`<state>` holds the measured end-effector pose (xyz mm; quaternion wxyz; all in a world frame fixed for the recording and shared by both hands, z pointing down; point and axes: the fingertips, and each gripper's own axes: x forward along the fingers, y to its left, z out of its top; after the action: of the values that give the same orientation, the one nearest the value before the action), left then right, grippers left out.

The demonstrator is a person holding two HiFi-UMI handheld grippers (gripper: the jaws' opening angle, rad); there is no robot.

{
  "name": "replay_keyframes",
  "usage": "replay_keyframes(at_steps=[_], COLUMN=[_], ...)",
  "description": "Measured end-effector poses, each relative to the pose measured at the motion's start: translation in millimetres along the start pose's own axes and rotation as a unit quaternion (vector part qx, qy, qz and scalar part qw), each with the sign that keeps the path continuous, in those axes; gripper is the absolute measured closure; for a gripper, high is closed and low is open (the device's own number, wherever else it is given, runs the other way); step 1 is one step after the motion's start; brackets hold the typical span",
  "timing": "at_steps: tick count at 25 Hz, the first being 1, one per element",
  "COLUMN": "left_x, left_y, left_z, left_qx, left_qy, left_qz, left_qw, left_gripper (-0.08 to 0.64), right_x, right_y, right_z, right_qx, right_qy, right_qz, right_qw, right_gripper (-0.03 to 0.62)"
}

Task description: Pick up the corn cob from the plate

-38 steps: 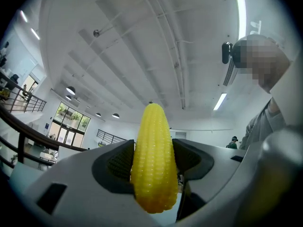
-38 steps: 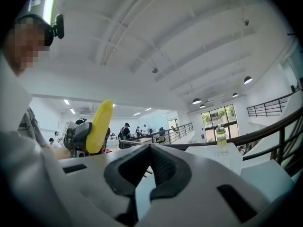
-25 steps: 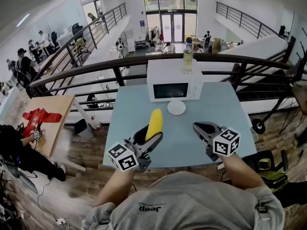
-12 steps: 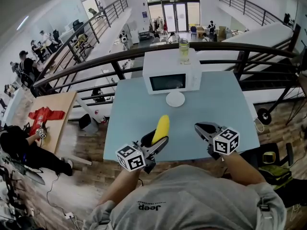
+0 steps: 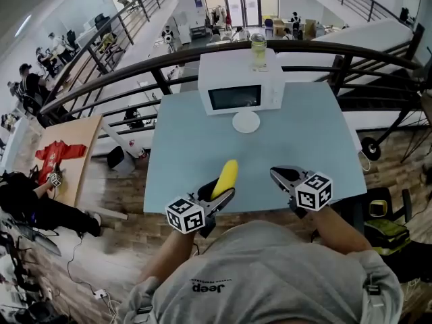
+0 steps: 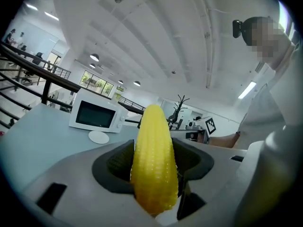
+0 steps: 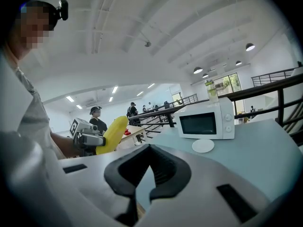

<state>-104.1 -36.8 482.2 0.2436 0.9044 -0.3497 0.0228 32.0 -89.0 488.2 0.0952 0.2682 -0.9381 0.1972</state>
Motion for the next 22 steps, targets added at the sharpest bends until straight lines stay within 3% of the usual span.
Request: replay_keyframes(at_steps=[10, 22], left_x=[1, 4], left_y=[18, 18], left_z=[-47, -67], left_qx=[-0.028, -0.041], left_qy=[0.046, 0.066], left_qz=[0.015, 0.016], left_qw=[0.9984, 0.9968], left_gripper=[0.293, 0.293], right_x=[13, 17], right_y=[-4, -6], right_z=[-47, -68], right_qx=[0.023, 0.035], right_qy=[0.046, 0.077], right_qz=[-0.003, 0.005], right_qw=[0.999, 0.996], right_gripper=[0.577, 0.577])
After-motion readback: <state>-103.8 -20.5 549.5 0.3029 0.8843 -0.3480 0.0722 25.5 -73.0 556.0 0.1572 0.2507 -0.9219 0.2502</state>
